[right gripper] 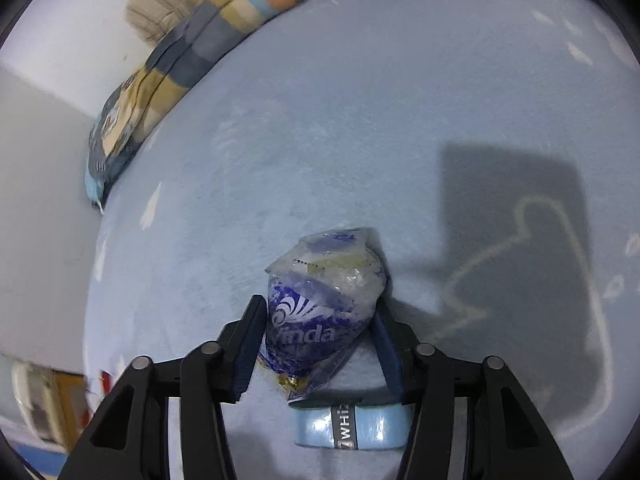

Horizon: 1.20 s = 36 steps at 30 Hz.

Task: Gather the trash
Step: 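Grasp the blue-white Vinda tissue bag with the right tool while the left tool grasps the light-blue box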

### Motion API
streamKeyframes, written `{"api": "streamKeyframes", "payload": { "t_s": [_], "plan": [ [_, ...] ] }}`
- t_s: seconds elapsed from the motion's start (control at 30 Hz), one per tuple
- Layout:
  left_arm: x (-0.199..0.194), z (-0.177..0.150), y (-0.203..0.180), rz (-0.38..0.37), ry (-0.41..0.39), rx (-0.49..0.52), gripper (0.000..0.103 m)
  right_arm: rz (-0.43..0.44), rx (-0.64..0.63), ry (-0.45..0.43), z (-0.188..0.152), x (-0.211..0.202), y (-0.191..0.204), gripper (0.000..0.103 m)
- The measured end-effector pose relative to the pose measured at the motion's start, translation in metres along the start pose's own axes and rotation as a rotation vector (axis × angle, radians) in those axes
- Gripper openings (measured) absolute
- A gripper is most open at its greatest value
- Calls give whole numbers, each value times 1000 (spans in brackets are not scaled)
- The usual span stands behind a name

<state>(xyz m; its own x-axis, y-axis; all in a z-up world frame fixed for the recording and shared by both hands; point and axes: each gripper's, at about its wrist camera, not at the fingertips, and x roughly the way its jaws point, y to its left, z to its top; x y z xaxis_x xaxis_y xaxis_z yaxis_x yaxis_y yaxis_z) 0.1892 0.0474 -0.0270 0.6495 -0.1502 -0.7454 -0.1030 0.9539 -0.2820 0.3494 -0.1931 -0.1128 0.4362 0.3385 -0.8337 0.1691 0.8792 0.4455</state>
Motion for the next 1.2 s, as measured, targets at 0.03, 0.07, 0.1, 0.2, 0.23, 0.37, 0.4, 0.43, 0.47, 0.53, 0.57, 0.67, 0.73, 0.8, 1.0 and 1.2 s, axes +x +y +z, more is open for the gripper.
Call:
{"api": "streamKeyframes", "payload": {
  "t_s": [0.03,0.07,0.1,0.2,0.23,0.37,0.4,0.43,0.47,0.53,0.57,0.67,0.73,0.8,1.0,1.2],
  "plan": [
    [0,0,0,0,2,2,57,-3,-39,-2,1,-2,4,47],
    [0,-1,0,0,2,0,57,12,-57,-7,2,-5,2,47],
    [0,-1,1,3,1,-2,57,28,-55,-15,3,-10,-2,47],
    [2,-1,-2,-1,9,1,57,-9,-42,-82,6,-28,-23,46],
    [3,-2,-3,-5,15,7,57,-47,-52,-97,5,-32,-30,46],
    [10,-4,-7,-35,44,20,57,-75,-113,-41,-19,-39,-42,46],
    [11,-5,-6,-41,51,18,57,-79,-145,-23,-28,-41,-38,46],
    [14,-5,-6,-57,68,13,57,-69,-158,1,-36,-42,-35,46],
    [17,-6,-6,-69,80,11,57,-30,-154,43,-47,-44,-32,46],
    [21,-9,-6,-93,105,8,57,36,-137,108,-68,-50,-23,46],
    [23,-11,-7,-103,120,11,57,61,-142,120,-76,-54,-18,46],
    [31,-17,-7,-153,170,0,57,123,-161,87,-92,-83,-7,46],
    [36,-22,-14,-187,202,32,57,114,-184,28,-97,-107,-7,46],
    [40,-29,-28,-185,214,104,57,127,-168,-25,-104,-132,-16,46],
    [59,-43,-70,-178,210,269,57,183,-46,-108,-101,-167,-57,46],
    [100,-45,-84,-161,195,254,57,215,23,-138,-96,-179,-76,46]
  ]
}}
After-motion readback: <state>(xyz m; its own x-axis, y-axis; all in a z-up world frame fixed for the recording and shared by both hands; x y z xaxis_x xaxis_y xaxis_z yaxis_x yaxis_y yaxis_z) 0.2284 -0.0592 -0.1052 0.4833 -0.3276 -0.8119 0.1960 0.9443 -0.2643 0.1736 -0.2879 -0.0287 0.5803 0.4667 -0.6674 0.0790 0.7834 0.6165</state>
